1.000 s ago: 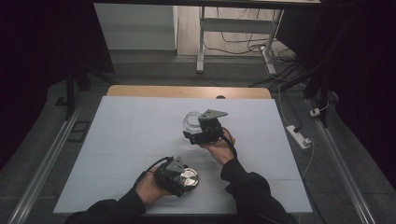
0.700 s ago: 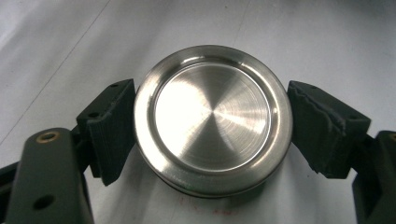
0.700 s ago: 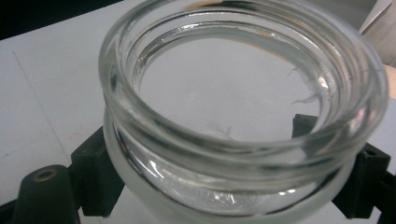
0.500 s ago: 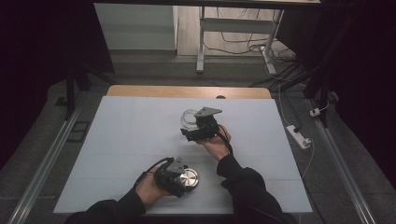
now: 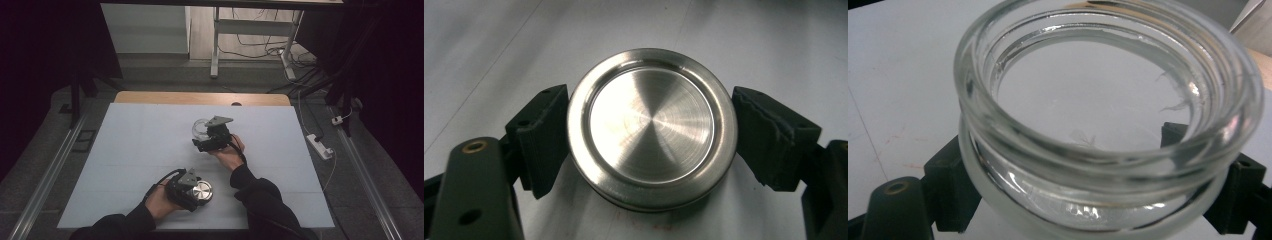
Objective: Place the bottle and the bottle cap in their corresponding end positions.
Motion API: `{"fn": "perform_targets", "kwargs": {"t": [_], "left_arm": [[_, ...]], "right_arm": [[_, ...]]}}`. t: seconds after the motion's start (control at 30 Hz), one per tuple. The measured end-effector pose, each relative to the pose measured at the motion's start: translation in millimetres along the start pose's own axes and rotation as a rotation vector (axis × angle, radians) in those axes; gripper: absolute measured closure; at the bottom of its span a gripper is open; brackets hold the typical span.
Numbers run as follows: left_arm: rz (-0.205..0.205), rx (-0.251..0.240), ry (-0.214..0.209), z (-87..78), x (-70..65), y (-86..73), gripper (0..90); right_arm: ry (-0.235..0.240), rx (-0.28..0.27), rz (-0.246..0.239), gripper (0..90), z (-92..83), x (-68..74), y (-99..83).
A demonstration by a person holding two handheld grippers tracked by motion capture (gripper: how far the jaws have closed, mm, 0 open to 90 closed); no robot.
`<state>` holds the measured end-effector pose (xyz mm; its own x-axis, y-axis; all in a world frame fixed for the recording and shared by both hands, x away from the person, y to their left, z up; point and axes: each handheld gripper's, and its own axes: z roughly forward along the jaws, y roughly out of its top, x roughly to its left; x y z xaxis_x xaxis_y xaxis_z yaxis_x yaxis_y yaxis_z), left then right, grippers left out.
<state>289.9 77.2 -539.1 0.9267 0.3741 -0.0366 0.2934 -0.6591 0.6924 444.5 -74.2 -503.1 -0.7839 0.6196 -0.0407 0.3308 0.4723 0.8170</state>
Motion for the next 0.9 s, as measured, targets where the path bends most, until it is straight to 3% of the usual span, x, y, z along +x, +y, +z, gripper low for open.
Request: {"fn": "perform_targets", "kwargs": {"t": [0.3,0.47,0.63,0.77,0.9], "left_arm": [[-0.003,-0.001,0.002,0.3,0.0,-0.2,20.3],[-0.01,-0.002,0.0,0.4,0.2,-0.1,20.0],[-0.056,-0.006,-0.023,2.8,3.0,-1.4,17.4],[-0.052,0.004,0.006,2.1,3.0,-0.1,14.7],[-0.055,-0.001,0.015,0.4,3.6,0.3,12.4]], "right_arm": [[0.02,0.035,-0.006,14.8,8.5,0.4,-9.7],[0.023,0.024,-0.017,14.6,8.7,0.8,-12.8],[0.027,0.026,-0.005,14.1,8.7,0.3,-13.3],[0.055,0.029,0.016,8.5,8.1,-1.7,-12.9],[0.054,0.031,0.008,5.1,5.6,-0.6,-12.3]]}}
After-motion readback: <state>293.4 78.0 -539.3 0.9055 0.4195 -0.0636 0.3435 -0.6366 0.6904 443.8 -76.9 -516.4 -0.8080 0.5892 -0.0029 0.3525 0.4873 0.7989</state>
